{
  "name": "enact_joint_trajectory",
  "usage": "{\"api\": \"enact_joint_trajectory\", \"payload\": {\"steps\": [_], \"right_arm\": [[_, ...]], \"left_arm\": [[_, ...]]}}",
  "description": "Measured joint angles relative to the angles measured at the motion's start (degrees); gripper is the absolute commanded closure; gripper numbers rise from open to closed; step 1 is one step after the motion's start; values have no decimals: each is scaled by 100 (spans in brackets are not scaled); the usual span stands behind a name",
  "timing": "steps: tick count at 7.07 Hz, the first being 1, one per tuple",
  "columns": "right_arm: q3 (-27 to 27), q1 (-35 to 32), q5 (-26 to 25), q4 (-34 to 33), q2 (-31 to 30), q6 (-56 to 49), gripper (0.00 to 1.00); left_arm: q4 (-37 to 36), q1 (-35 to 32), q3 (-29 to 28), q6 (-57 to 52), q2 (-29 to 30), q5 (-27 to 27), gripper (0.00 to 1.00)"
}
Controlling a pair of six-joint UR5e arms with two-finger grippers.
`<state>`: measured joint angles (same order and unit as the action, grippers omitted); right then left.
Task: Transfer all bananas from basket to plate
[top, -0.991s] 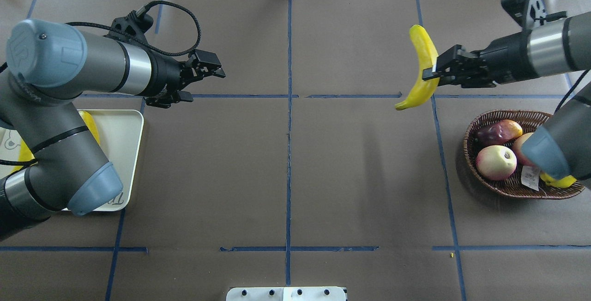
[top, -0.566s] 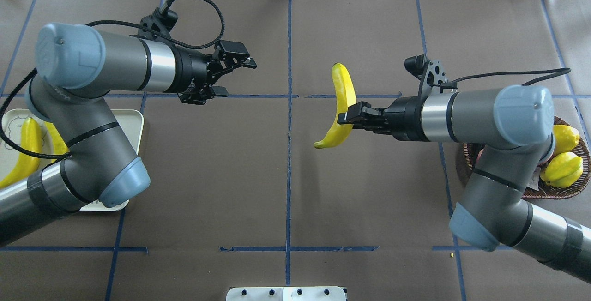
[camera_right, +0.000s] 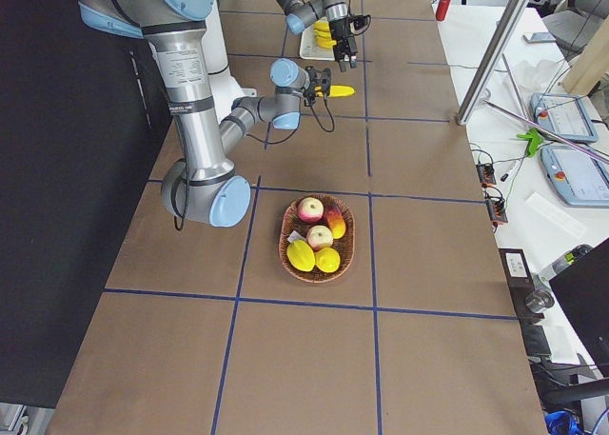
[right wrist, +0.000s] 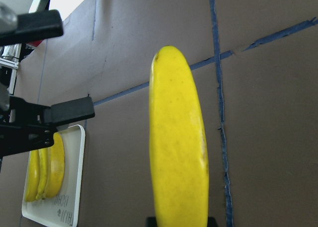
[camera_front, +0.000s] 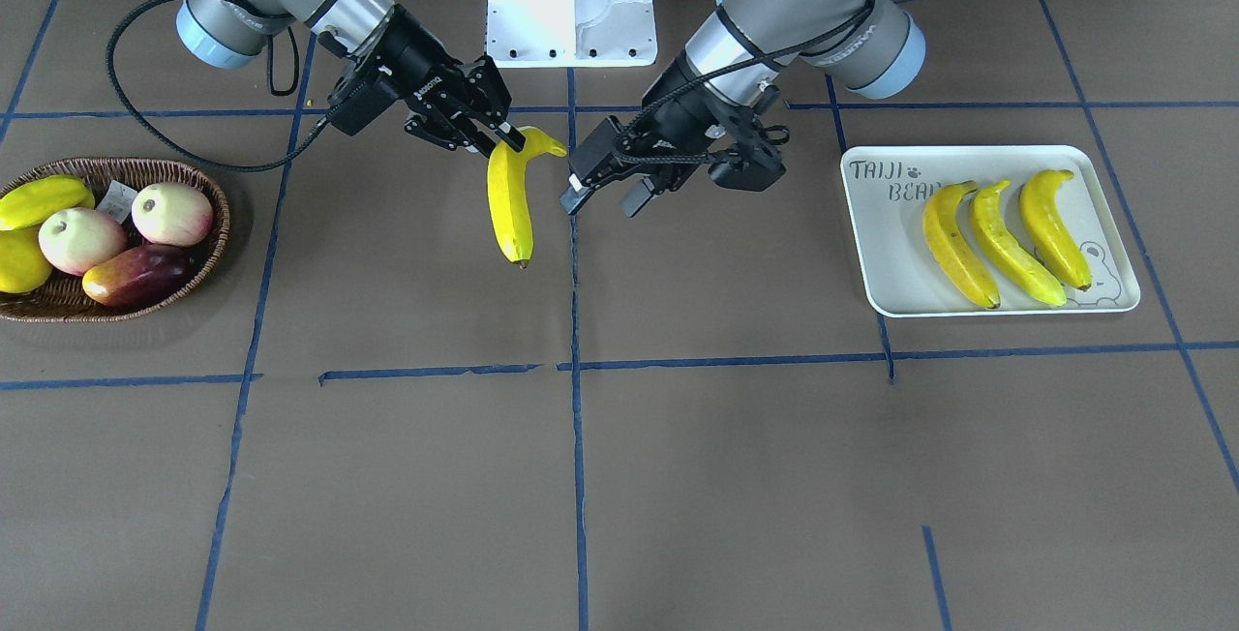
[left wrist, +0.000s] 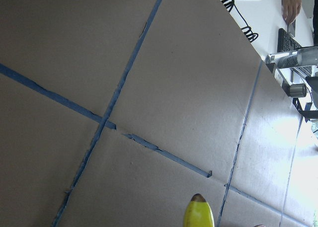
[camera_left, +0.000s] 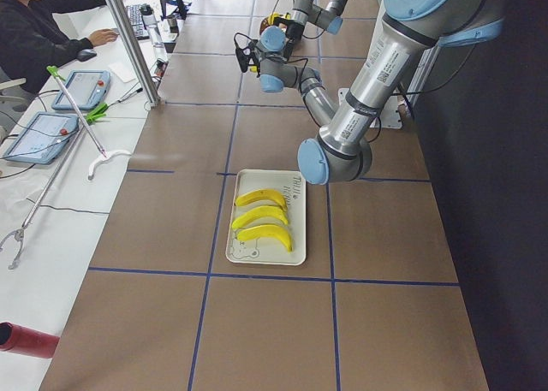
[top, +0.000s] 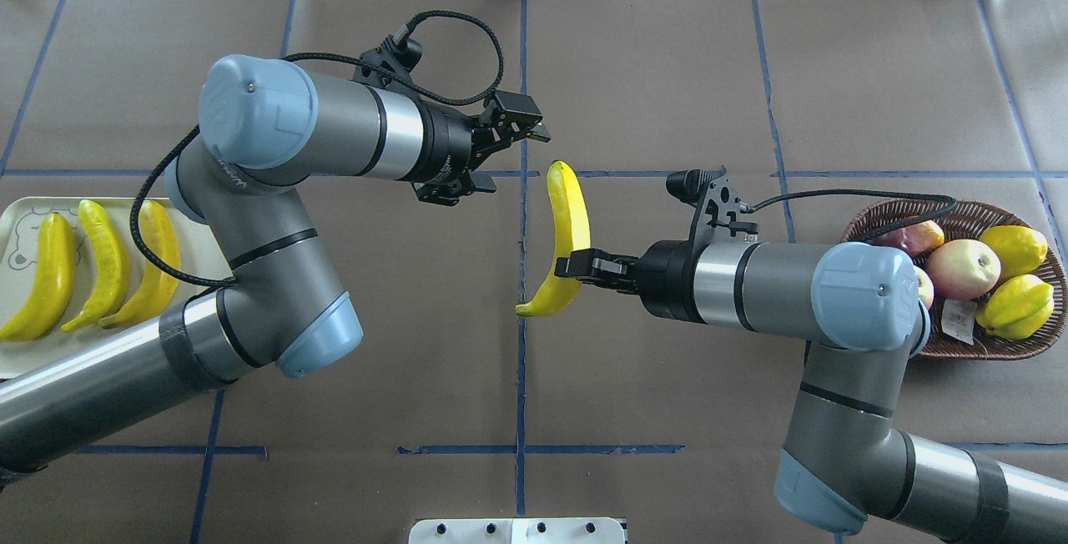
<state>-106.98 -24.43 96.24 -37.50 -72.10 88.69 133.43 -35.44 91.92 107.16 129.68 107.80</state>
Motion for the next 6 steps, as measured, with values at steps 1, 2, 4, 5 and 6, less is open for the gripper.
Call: {"api": "enact_joint_trajectory", "payload": {"steps": [1,2,4,5,6], "right_arm": [[1,51,-68,-2,7,-1,98],[0,69,-93,-1,12,-1,98],[-6,73,-104,11,14,-8,98],[-6,76,-105,16,12,-24,98],[-7,75,-105,20,12,-37,98]], "left_arm": [[154,63,-322,25,170,-3,1],[313,141,-566,36,258,-4,1],[432,317,-725,18,288,1,1],[445,392,-737,3,293,5,1],[454,464,-732,-6,303,10,28]]}}
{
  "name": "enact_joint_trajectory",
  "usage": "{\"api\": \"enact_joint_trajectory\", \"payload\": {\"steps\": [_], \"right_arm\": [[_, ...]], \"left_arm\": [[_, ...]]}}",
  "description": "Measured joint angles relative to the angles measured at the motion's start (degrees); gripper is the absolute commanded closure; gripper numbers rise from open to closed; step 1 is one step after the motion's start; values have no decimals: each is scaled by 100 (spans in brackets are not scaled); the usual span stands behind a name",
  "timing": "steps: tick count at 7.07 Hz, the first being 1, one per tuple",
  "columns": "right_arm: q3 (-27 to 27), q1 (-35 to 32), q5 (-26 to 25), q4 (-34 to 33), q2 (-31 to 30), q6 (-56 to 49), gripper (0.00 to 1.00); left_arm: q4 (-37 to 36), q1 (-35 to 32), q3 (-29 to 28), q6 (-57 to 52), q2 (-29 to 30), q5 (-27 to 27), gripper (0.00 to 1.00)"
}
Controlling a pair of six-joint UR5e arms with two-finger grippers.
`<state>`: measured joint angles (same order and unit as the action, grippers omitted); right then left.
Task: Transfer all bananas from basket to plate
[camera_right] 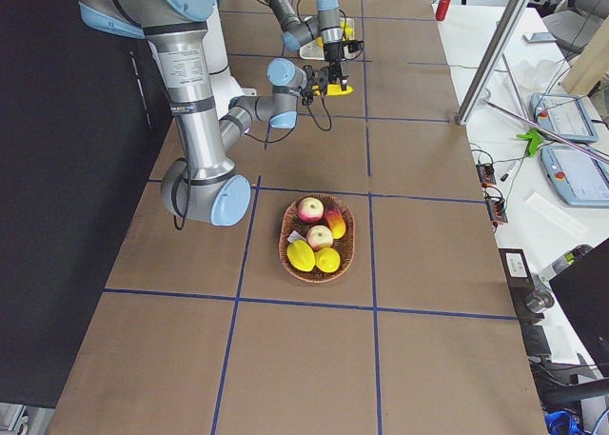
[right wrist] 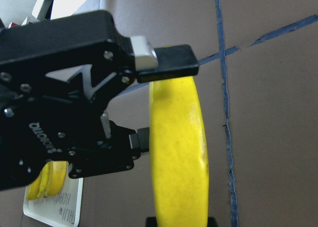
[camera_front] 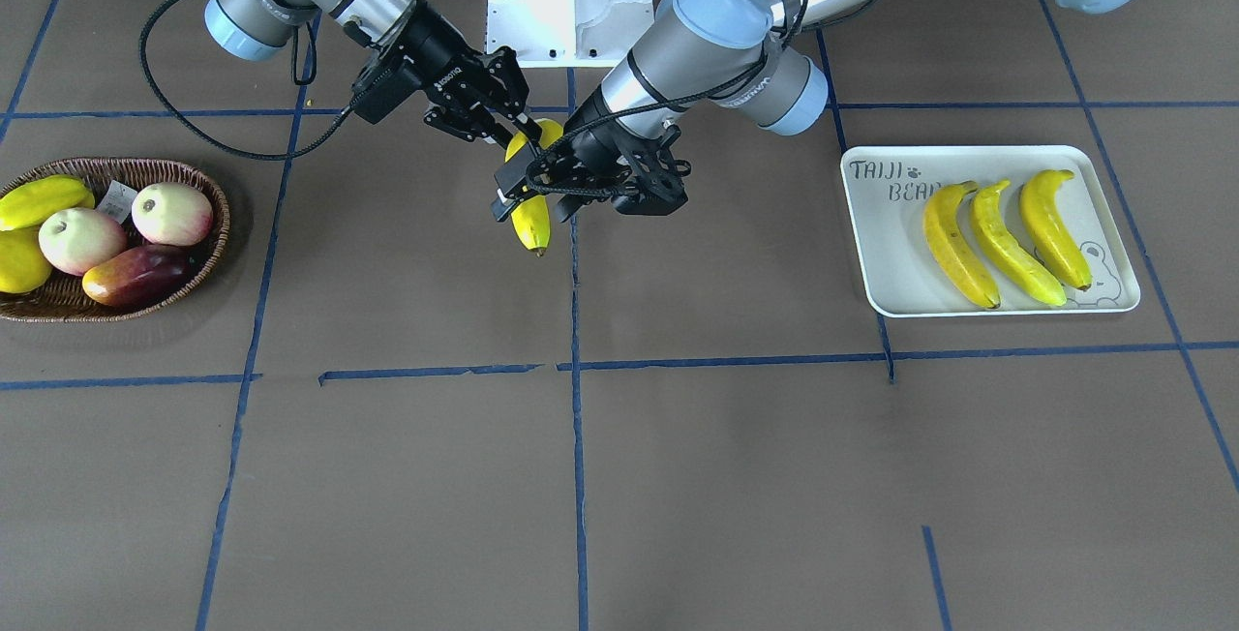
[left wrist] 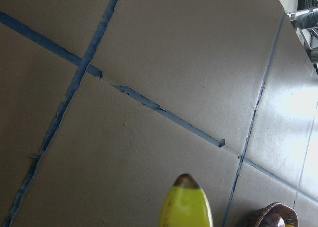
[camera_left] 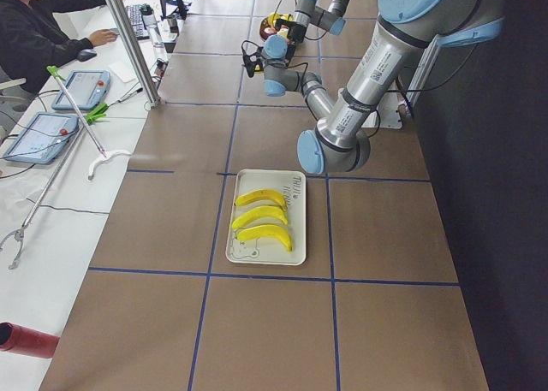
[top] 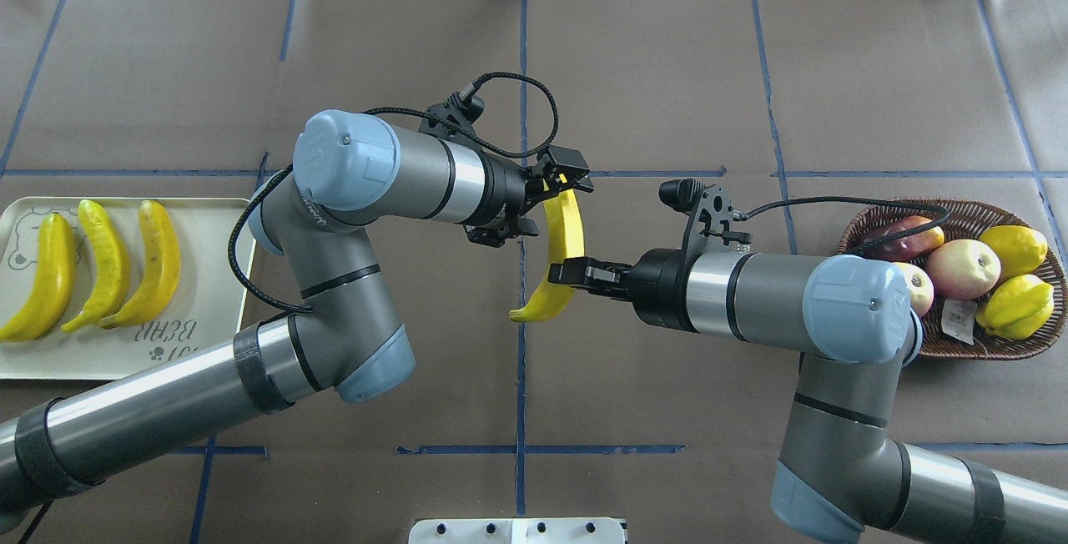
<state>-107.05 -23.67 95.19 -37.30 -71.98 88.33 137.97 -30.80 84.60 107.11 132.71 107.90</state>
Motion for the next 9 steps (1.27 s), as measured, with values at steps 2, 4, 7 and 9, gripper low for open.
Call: {"api": "enact_joint_trajectory", "payload": {"steps": [2,4,7,9], "right_arm": [[0,-8,10,9,0,-7,98],[-7,-30,41,14,-7,-26,6],[-110,-55,50,17,-17,-29,0],[-325,-93,107,-12,-131,-30,0]], "left_arm": [[11,50,29,6,17,1,100],[105,43,25,-10,-5,10,100],[158,-26,15,-6,-7,12,100],[140,-235,-7,-19,-25,40,100]]}}
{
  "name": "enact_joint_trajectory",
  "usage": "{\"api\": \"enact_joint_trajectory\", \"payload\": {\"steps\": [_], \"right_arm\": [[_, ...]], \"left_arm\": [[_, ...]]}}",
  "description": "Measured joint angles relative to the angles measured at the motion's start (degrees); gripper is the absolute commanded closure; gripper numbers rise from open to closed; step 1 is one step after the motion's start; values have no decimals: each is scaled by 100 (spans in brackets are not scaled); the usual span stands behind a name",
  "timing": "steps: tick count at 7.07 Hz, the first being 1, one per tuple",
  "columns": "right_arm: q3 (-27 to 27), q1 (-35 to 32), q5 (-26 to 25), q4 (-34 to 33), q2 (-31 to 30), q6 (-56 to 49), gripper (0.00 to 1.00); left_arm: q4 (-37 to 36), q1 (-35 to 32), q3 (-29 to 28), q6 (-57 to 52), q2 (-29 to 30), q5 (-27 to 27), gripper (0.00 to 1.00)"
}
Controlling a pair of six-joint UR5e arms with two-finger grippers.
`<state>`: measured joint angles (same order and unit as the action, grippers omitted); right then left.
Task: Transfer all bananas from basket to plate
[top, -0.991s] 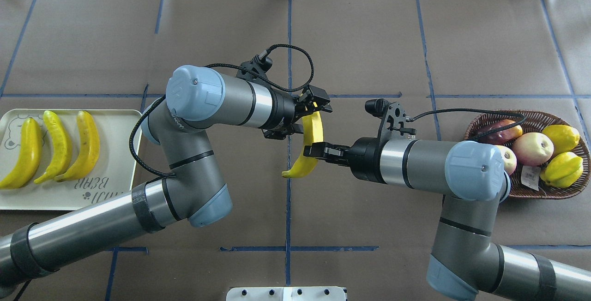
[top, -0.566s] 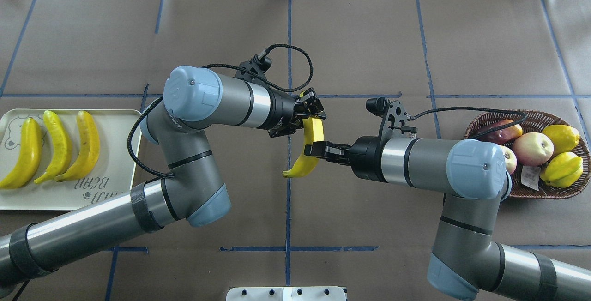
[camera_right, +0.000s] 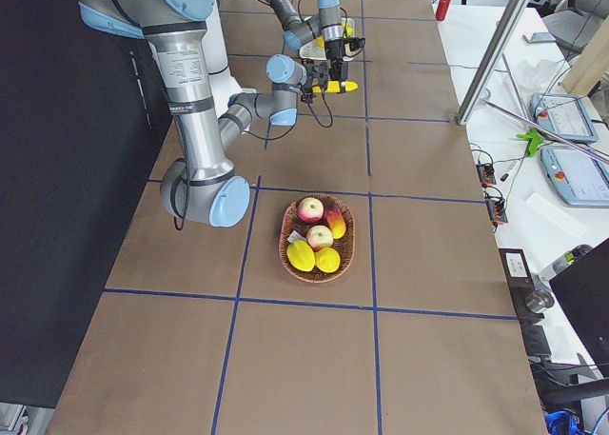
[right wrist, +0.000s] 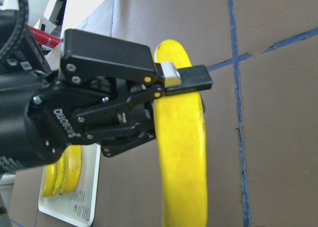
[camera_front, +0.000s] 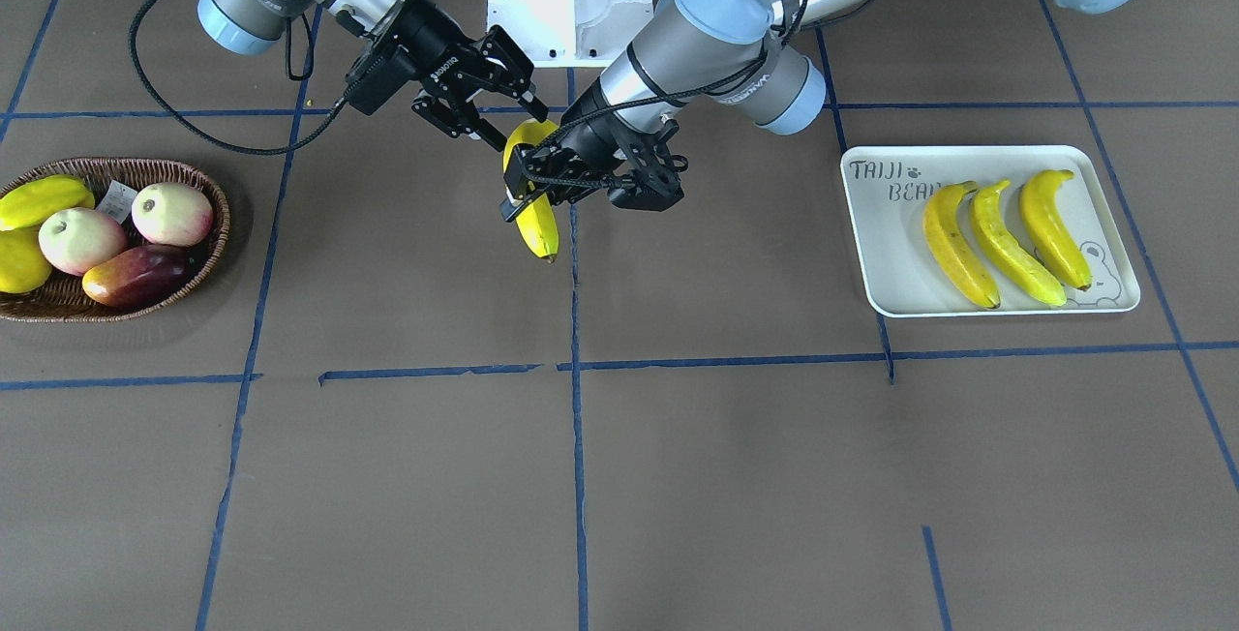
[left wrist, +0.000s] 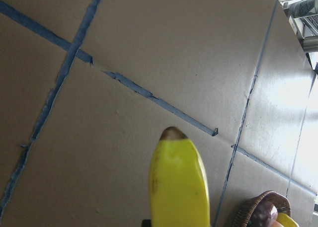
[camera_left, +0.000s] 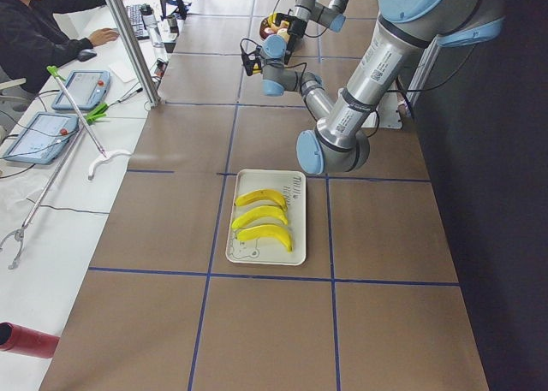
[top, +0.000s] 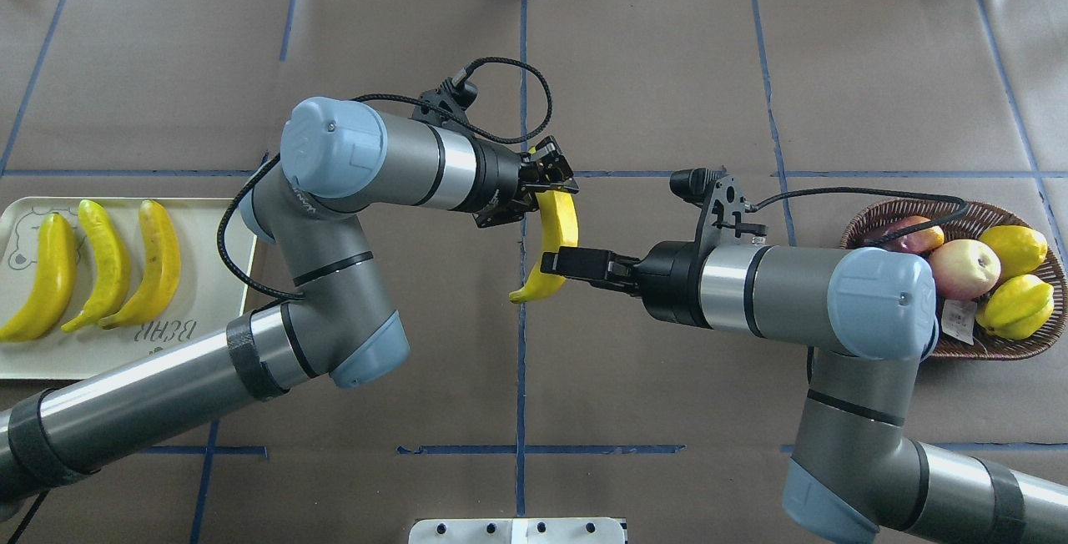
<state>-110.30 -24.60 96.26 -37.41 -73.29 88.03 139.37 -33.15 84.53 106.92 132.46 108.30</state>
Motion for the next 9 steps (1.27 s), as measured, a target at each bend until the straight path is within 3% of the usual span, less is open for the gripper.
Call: {"api": "enact_joint_trajectory", "payload": {"steps": [2,5,7,8,9], "right_arm": [[-424,-355,500,-34,-558,-2,0],[-565,-2073,2297,-381,-1160,-504,0],[-575,-3113,3203,-1705,-1257,-2132,0],[-571,-3377,3355,-2380,-1264,-2902,0],[-562,-3542,3411,-2840,-1263,-3434,0]], "left_arm": [[-224,-514,69,-27,-457,545,100],[-472,-1455,621,-876,-1869,1151,100],[-610,-1660,903,-1823,-2854,1086,100],[-624,-1688,946,-2204,-3253,954,100],[-628,-1682,962,-2428,-3504,849,36]]}}
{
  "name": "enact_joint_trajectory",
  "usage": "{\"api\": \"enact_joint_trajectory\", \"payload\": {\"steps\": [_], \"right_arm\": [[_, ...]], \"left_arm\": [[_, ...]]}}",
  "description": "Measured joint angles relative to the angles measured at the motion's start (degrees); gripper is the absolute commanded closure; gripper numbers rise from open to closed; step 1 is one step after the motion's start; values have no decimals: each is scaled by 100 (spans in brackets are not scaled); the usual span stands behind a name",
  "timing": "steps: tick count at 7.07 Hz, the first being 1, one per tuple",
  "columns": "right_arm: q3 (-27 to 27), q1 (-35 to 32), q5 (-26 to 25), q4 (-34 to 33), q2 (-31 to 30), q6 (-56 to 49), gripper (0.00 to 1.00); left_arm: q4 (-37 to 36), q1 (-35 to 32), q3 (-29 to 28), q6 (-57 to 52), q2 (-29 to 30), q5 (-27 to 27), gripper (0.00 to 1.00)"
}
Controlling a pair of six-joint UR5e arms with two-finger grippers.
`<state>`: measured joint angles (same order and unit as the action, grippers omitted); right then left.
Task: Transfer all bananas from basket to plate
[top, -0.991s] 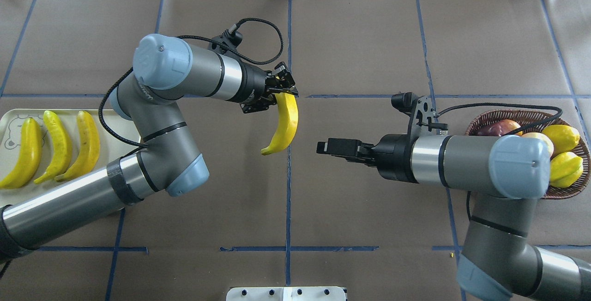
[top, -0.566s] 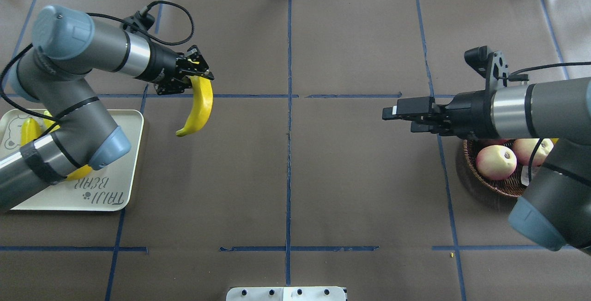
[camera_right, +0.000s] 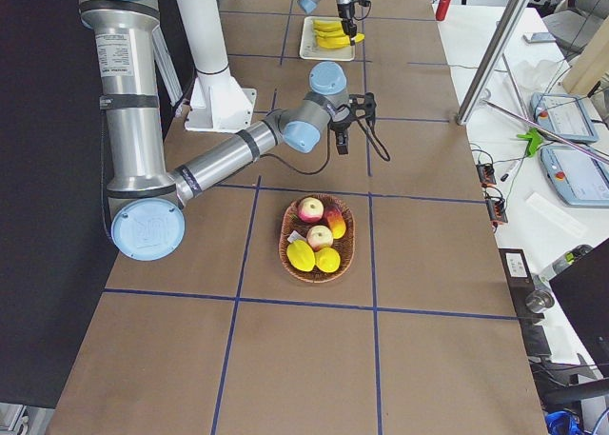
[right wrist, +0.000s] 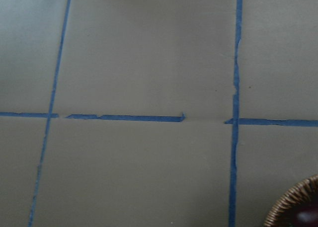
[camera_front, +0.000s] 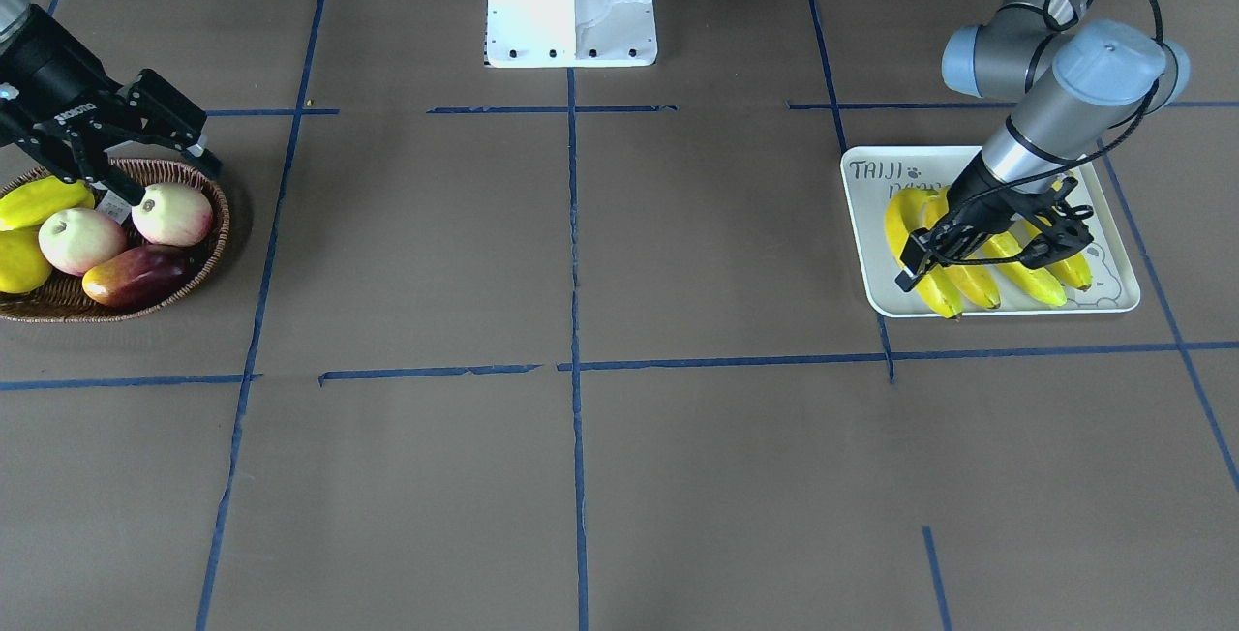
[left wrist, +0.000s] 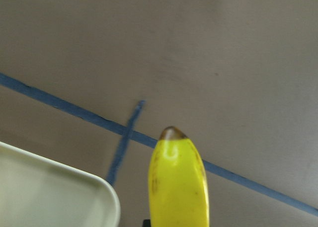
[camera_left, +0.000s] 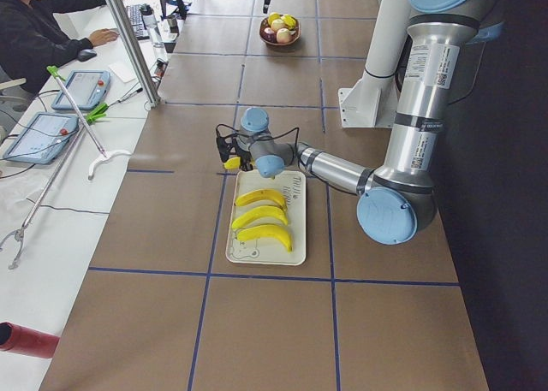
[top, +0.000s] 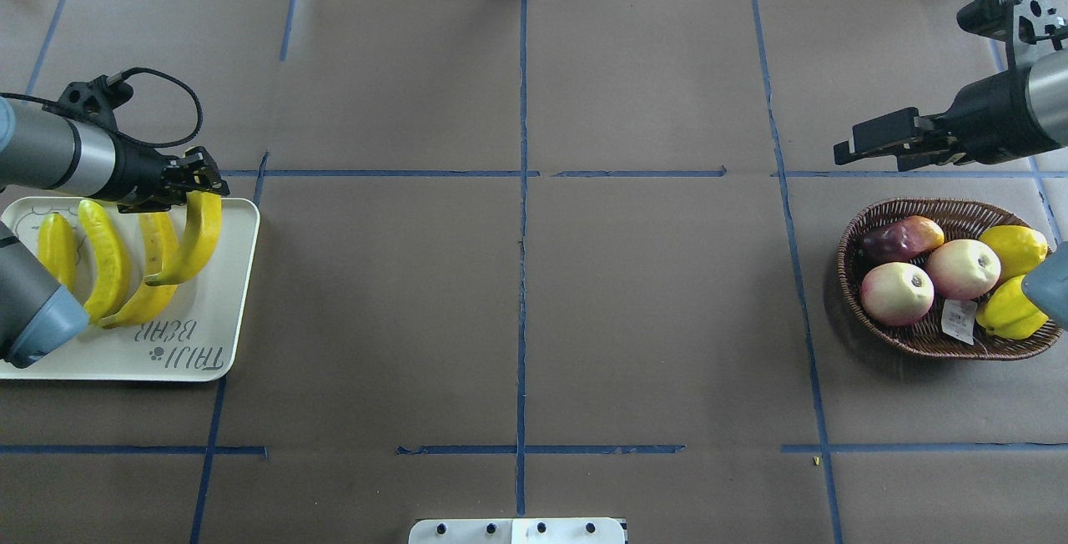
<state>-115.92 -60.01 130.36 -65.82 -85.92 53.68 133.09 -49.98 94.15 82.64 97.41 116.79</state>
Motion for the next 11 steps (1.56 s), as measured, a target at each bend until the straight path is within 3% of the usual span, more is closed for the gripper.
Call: {"api": "enact_joint_trajectory", "payload": {"steps": [1,4,7,9,11], "right_arm": [[21,-112,22,-251,-4,-331,0],[74,-417,53,-609,-104,-922,0],[186,-1095,48,-1907,-114,-2843,0],[627,-1680,81,-2322,-125,-4071,0],[1141,-2077,226,-2335,-387,-4529,0]], "left_arm": [[-1,21,3,-99,-168,-131,0],[11,274,54,-152,-343,-520,0],[-90,152,706,-619,-706,-189,0],[-789,-786,917,-2235,-820,582,0],[-2287,-2003,883,-4752,-794,1213,0]]}}
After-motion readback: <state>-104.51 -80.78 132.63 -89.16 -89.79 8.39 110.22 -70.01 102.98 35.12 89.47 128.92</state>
